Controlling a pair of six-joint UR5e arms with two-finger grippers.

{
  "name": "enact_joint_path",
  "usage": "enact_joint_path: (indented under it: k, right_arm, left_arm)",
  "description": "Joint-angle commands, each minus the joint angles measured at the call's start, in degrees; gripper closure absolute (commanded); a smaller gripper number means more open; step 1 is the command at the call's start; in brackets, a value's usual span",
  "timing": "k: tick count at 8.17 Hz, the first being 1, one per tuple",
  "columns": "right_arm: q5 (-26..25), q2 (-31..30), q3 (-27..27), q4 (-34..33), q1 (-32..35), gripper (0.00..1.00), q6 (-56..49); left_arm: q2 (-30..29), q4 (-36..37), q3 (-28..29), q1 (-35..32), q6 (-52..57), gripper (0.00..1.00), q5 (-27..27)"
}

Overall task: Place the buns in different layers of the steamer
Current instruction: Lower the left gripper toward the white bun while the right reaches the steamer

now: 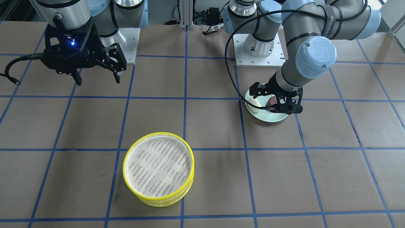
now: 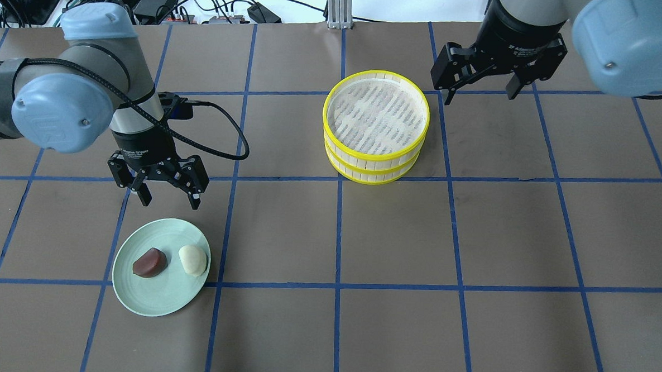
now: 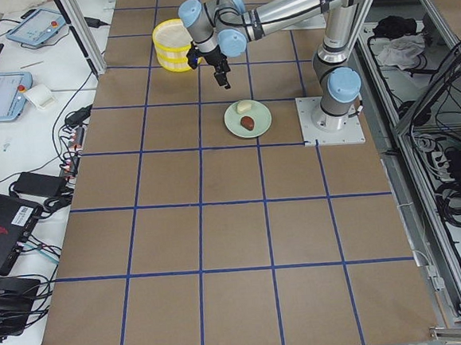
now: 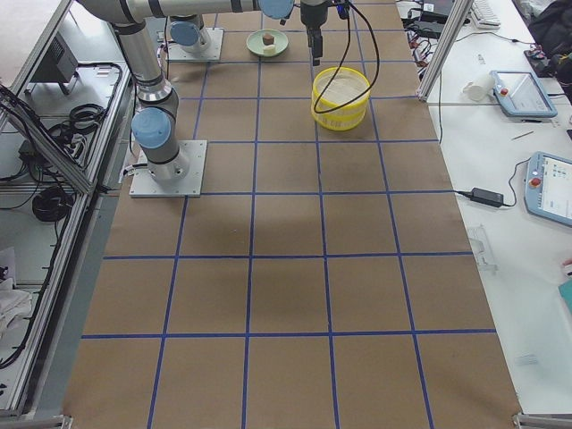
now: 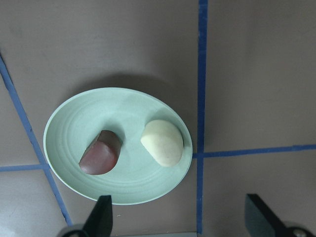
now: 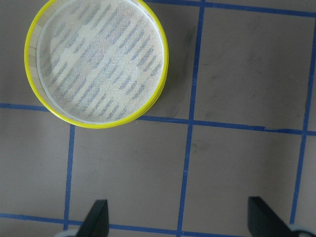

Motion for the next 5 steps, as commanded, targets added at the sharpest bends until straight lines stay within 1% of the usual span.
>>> enact_joint_path:
  k: [1, 2, 4, 5]
  right_arm:
    - [1.55, 7.14, 1.47, -9.22, 0.03, 0.0, 0.26]
    - [1.55, 10.92, 1.47, -13.27, 0.12, 0.0, 0.78]
    - [1.55, 15.68, 1.47, -16.11, 0.12, 0.0, 3.32]
    - [1.46, 17.45, 1.47, -18.99, 0.12, 0.0, 4.29]
  left_arm:
    - [-1.49, -0.52, -3.16, 0.02, 5.4, 0.24, 5.98]
    - [-1.84, -0.44, -4.04, 0.02, 6.37, 0.24, 6.71]
    - [-4.99, 0.08, -4.14, 0.02, 6.21, 0.23, 6.02]
    - [-5.71, 0.7, -4.14, 0.02, 6.12, 0.23, 5.58]
